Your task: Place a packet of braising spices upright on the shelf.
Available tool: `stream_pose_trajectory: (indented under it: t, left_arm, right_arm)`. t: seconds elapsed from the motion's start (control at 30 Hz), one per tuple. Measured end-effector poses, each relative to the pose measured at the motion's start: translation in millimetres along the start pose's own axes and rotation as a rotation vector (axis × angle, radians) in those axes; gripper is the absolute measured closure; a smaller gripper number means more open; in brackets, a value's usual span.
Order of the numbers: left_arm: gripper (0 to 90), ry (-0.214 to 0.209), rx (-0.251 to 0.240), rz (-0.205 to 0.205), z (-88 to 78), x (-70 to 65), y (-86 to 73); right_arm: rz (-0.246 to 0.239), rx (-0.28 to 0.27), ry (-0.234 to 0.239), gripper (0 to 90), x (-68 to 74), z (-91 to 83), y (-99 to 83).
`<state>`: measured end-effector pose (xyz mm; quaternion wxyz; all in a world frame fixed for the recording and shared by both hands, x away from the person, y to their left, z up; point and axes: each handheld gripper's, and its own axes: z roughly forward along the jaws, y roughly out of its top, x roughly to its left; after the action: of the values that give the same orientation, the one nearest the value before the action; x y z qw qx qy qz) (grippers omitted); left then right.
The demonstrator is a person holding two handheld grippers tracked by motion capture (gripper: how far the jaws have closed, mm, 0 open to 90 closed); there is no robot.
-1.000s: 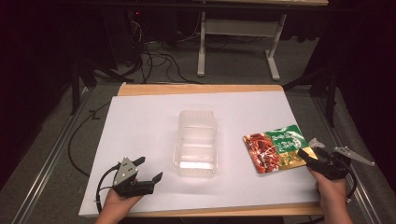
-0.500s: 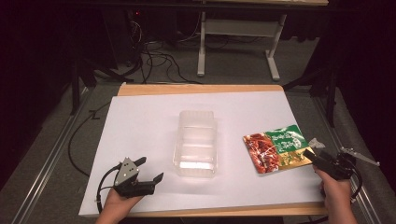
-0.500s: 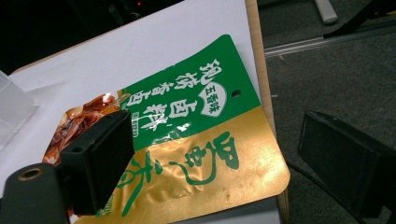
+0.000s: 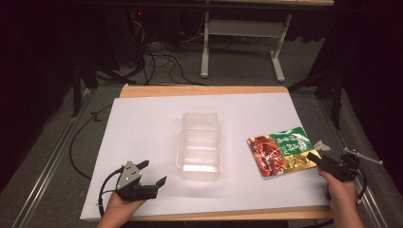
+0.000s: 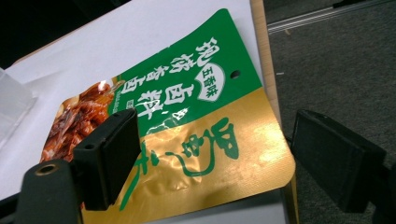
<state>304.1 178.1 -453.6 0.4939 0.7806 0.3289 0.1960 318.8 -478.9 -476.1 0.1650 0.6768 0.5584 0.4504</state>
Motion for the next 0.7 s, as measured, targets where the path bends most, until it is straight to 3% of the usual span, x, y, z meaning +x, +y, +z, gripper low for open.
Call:
stream_pose_trajectory:
  t: [0.3,0.53,0.7]
  left_arm:
    - [15.2,-0.001,-0.001,0.001,-0.6,-0.1,0.0]
    - [15.2,-0.001,0.001,0.002,-0.6,-0.1,-0.1]
    - [15.2,-0.002,0.002,0.004,-0.6,-0.3,-0.2]
  right_arm:
    - [-0.022,-0.008,0.030,19.9,3.6,-1.3,-0.3]
    - [-0.115,-0.026,0.114,24.4,19.5,3.0,-0.6]
    - [-0.135,0.005,0.120,24.3,27.1,9.7,-1.6]
